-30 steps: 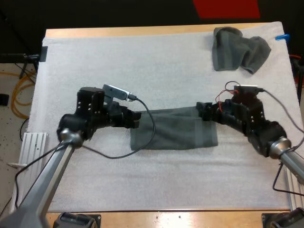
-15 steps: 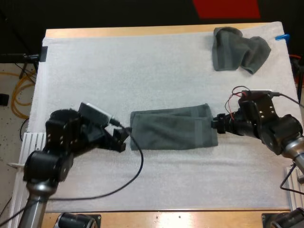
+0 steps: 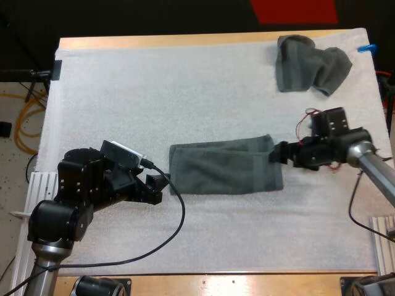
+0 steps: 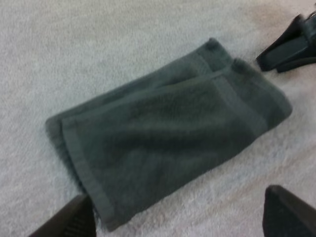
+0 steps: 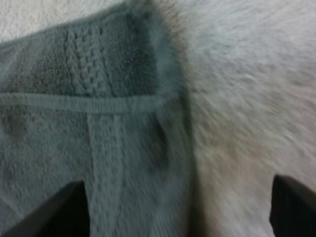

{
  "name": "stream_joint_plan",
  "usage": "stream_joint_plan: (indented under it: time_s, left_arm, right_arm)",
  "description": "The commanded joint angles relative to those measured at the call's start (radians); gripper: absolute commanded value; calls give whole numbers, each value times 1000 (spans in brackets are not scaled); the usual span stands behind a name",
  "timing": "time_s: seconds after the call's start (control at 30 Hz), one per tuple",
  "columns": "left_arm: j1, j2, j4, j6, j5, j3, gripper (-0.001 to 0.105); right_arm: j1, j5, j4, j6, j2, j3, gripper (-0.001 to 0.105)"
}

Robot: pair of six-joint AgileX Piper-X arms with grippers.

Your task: Pick towel from pile fold and stack

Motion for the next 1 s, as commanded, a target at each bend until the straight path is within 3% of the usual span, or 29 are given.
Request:
stream_joint_plan:
  time_s: [0.0,0.2,0.27,0.37,0.47,0.53,0.6,0.7,0.77,0.97]
  left_arm:
    - [-2,0,0,-10,14,-5,68]
    - [-2,0,6,-13,30,-5,68]
    - [-2,0,6,-13,35,-5,68]
    - [-2,0,6,-13,34,-5,68]
    - [-2,0,6,-13,34,-5,68]
    - [-2,0,6,-13,34,-5,68]
    - [-2,0,6,-13,34,-5,68]
    - [-2,0,6,-13,34,-5,68]
    - [-2,0,6,-13,34,-5,68]
    - [-2,0,6,-13,34,-5,68]
  right_arm:
    - [0,-51,-27,-16,17,-3,73]
    - [0,-168,-92,39,120,-2,72]
    - [0,-205,-90,39,137,-2,67]
    - [0,-231,-77,39,146,-2,44]
    - [0,-231,-77,39,146,-2,28]
    - [0,-226,-77,39,146,-2,10]
    - [0,-226,-77,39,146,-2,0]
    - [0,-221,-75,37,135,-2,0]
    - [0,-176,-66,37,113,-2,0]
    - [-2,107,34,-15,-24,-2,0]
